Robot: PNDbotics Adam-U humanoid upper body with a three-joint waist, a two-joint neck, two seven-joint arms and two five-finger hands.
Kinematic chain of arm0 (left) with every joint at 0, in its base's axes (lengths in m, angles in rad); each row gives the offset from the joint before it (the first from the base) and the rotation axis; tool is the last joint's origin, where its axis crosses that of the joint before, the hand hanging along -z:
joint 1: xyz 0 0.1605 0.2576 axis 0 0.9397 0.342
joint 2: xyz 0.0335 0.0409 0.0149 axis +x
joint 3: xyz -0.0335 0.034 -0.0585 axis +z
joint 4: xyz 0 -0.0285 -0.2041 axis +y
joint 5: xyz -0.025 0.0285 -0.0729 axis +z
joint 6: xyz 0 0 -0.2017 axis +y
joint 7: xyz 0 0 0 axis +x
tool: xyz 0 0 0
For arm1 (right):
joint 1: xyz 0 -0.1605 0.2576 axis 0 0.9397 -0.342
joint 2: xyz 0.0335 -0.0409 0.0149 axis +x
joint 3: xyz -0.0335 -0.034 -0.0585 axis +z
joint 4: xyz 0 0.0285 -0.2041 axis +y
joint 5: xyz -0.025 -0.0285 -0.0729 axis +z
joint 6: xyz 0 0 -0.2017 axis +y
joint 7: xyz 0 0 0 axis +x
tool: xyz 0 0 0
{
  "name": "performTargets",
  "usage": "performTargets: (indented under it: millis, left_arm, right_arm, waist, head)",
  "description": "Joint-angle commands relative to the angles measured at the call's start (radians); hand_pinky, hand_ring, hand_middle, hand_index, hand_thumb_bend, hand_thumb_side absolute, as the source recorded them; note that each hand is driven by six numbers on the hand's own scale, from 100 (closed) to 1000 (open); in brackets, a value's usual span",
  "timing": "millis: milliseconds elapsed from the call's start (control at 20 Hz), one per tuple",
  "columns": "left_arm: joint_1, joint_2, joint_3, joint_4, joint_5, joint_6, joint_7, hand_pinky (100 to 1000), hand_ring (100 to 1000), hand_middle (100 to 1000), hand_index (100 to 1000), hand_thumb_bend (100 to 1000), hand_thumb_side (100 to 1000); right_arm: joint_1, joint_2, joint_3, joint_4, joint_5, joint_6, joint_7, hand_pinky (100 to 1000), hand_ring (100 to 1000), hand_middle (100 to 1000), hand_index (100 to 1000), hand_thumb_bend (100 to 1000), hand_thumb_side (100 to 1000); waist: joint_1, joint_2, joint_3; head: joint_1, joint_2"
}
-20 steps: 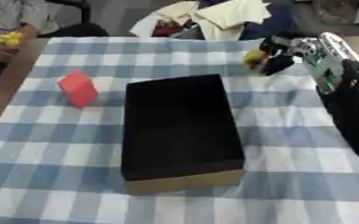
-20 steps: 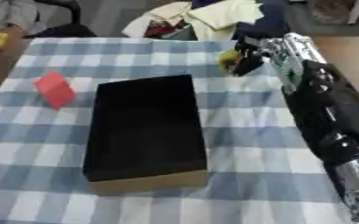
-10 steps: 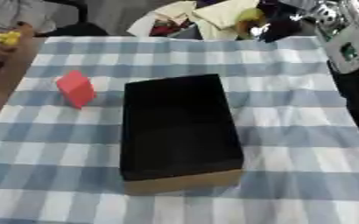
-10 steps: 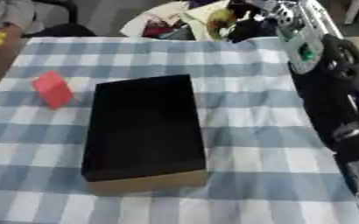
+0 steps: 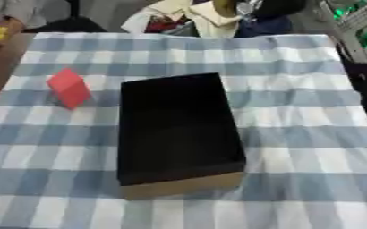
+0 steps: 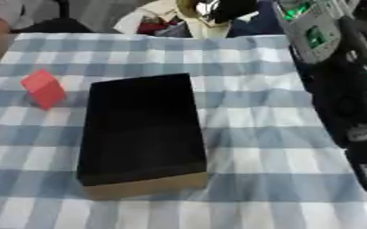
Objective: Pick up objects on the table and place them in the box.
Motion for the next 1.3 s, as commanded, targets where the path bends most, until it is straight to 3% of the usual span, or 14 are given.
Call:
performTargets:
  millis: [50,350,800,1300]
  left_arm:
    - [-0.014,0.034,0.003,-0.016,0.0,-0.003,0.0,557,657,701,802,203,854]
    - [-0.024,0.053,0.001,-0.016,-0.004,-0.006,0.002,558,658,702,803,201,852]
    - [-0.032,0.078,-0.003,-0.016,-0.004,-0.01,0.001,558,659,702,803,199,849]
    - [-0.034,0.083,-0.008,-0.016,0.001,-0.012,-0.006,558,659,701,803,198,848]
  right_arm:
    - [0.002,-0.052,0.006,-0.1,-0.056,0.002,0.022,829,796,625,753,100,464]
    - [0.059,-0.093,0.033,-0.229,-0.149,0.042,0.08,831,796,624,757,100,491]
    - [0.124,-0.143,0.053,-0.333,-0.298,0.061,0.143,822,793,622,760,100,524]
    - [0.121,-0.121,0.133,-0.357,-0.406,0.07,0.213,797,767,621,770,100,584]
  waist:
    - [-0.003,-0.013,-0.003]
    - [-0.011,-0.004,-0.008]
    - [-0.018,-0.002,-0.015]
    - [-0.019,-0.008,-0.016]
  head:
    - [0.011,-0.008]
    - [0.029,-0.017]
    - [0.042,-0.033]
    - [0.035,-0.034]
